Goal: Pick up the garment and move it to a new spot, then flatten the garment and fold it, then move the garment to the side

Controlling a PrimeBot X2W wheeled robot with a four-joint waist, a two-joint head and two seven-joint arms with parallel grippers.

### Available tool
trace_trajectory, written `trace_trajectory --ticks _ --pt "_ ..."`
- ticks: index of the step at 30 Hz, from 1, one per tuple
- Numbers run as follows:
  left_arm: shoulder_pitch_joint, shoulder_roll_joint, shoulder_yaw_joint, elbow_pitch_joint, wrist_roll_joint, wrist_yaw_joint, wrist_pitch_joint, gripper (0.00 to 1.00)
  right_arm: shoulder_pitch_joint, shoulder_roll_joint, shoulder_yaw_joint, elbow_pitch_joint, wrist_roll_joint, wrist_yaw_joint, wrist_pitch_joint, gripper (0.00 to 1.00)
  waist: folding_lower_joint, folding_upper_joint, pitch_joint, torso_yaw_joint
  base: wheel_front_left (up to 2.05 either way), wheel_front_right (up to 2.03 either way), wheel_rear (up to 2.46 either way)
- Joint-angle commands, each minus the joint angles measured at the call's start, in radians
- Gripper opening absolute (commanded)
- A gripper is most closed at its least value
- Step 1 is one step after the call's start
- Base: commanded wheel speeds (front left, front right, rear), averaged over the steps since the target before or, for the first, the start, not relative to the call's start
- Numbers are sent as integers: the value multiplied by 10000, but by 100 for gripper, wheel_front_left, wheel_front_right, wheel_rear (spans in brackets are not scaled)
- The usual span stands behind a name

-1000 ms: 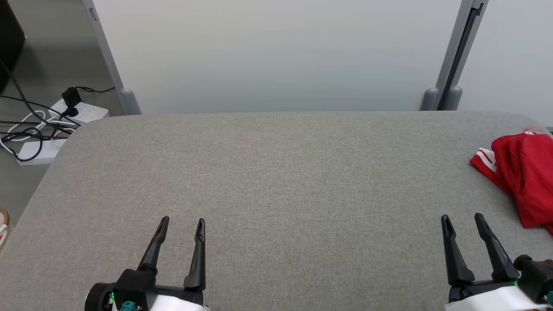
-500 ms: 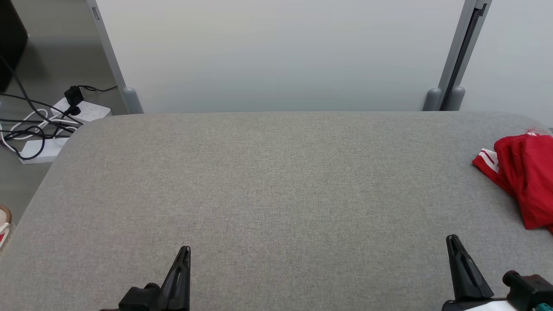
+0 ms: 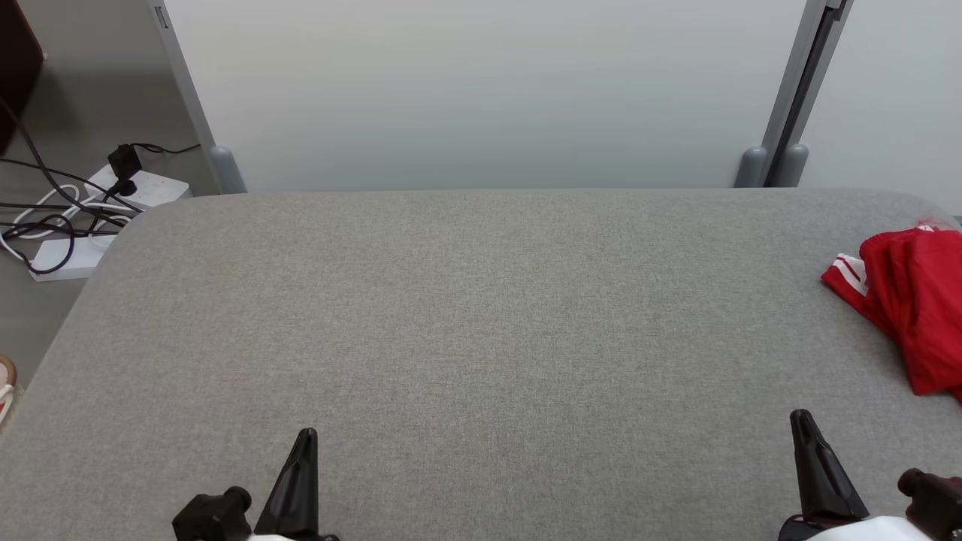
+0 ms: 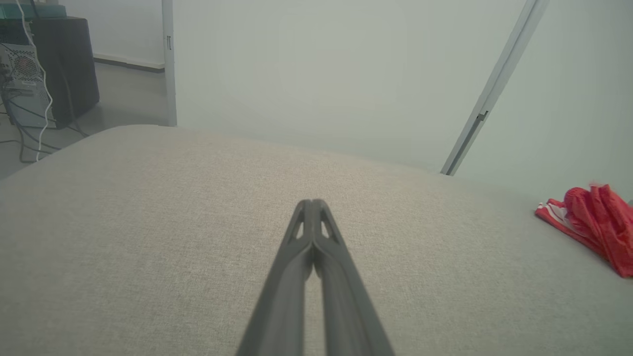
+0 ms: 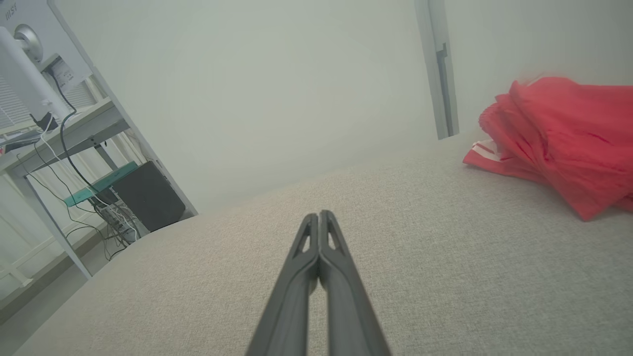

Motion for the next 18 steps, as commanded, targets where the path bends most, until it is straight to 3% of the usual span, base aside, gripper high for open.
trace_trajectory --ticks 1,18 --pt "-495 57 149 -206 -221 -103 24 0 -447 -124 -21 -153 224 13 55 0 -3 -1 4 -2 0 0 0" --pt "-755 102 492 -55 -2242 -368 482 0 -692 -88 -238 21 2019 18 524 0 -3 -1 120 -35 0 0 0"
